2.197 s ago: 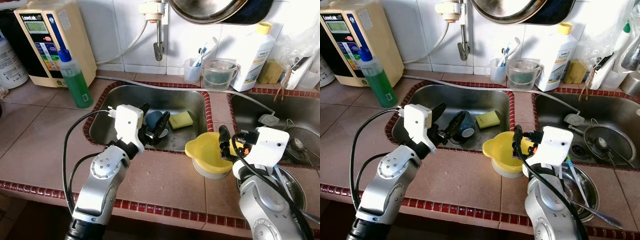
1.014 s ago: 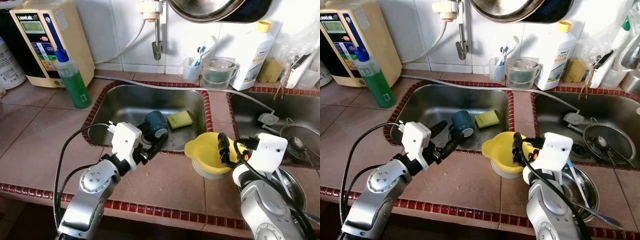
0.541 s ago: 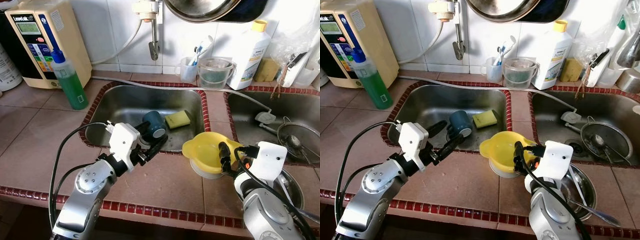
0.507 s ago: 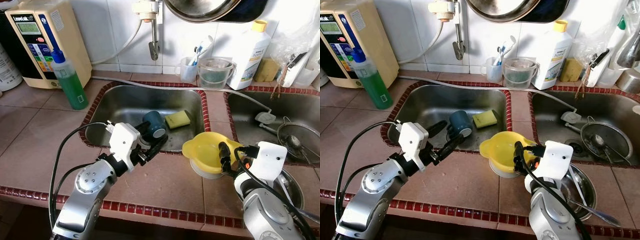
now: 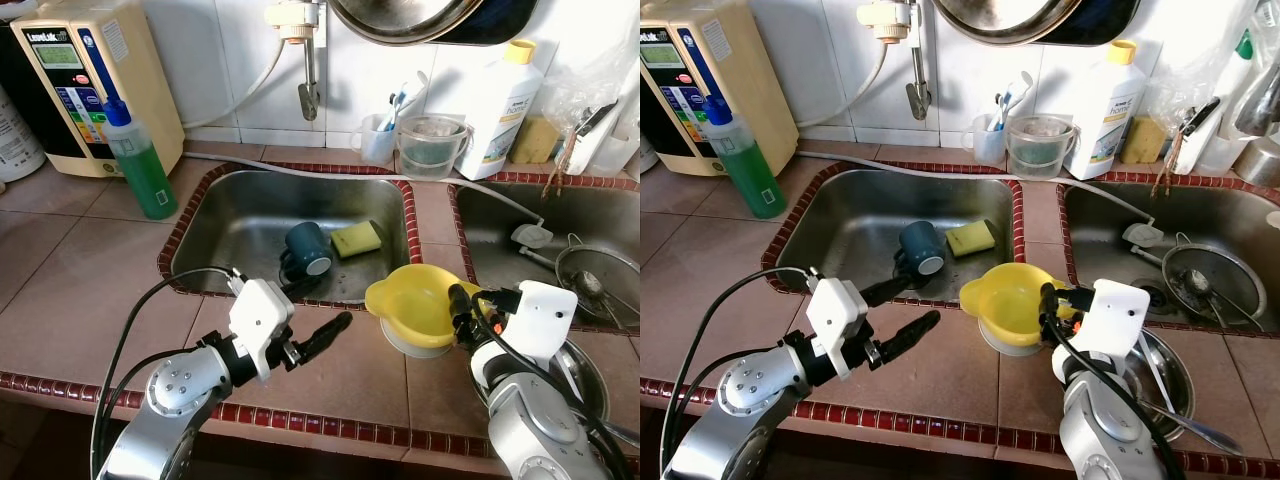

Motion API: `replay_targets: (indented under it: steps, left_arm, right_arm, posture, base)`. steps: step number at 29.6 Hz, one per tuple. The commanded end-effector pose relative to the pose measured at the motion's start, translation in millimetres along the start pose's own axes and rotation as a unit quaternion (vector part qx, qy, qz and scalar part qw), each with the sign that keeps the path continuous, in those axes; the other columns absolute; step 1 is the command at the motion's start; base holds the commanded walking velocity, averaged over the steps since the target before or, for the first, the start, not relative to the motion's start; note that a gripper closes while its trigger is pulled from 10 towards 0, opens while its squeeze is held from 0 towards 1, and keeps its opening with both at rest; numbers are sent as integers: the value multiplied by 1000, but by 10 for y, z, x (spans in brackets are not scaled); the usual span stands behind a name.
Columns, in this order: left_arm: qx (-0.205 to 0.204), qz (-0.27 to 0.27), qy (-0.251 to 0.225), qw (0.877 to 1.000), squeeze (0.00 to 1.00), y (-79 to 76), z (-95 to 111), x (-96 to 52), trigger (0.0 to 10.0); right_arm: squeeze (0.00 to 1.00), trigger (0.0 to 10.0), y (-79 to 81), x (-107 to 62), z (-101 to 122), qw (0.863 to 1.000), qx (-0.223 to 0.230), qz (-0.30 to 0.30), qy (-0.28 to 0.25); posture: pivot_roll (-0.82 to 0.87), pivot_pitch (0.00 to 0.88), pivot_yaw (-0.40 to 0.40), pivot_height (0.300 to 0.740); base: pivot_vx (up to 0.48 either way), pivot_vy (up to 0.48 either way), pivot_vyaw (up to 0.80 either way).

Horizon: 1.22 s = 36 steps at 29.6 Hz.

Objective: Kitchen organization

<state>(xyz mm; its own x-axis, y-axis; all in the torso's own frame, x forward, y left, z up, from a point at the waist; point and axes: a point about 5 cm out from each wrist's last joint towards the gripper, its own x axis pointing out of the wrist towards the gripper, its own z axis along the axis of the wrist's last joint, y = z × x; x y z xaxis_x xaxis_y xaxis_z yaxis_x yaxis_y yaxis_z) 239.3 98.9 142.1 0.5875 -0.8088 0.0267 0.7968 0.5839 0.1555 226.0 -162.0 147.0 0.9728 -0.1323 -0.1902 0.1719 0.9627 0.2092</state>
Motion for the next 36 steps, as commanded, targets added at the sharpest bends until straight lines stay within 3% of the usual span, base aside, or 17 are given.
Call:
replay_targets:
  steps: [1,4,36]
  left_arm:
    - [13,-8,-5,1000,0,-12,49,2,10000]
    - [15,-8,-7,1000,0,-2,56,3,10000]
    - [2,0,-23,1000,0,-12,110,22,10000]
  right_arm:
    - [0,1176,23,0,15,1000,7,3,-3]
    - [0,0,15,4,8,1000,7,2,-2]
    - [0,0,18,23,20,1000,9,9,-6]
  posture:
    - [-199,75,53,740]
    - [-200,77,53,740]
    - [-192,63,42,740]
  base:
    - [0,0,0]
    - [0,0,0]
    - [0,0,0]
